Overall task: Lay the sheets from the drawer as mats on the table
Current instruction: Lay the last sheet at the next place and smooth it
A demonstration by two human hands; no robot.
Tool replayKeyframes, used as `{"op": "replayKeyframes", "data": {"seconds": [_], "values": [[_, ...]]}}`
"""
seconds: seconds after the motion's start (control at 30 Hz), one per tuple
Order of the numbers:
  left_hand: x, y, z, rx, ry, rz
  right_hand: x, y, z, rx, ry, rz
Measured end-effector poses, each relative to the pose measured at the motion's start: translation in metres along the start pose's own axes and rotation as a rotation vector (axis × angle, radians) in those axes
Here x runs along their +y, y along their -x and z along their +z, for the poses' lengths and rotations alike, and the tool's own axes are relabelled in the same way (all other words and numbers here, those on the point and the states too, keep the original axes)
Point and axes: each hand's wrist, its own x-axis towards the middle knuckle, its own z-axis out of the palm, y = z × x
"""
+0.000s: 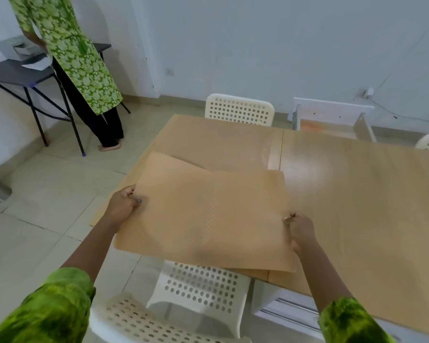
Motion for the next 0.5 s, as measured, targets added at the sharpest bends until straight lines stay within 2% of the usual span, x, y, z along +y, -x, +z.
{"op": "replayKeyframes", "data": {"seconds": [0.27, 0.5], "values": [[-0.030, -0.096, -0.044, -0.072, -0.278, 0.005, 0.022, 0.023, 0.073, 0.296, 0.120, -0.063], [-0.045, -0.122, -0.042, -0.138, -0.704, 0.046, 0.018, 0.033, 0.094, 0.480, 0.350, -0.071]]}}
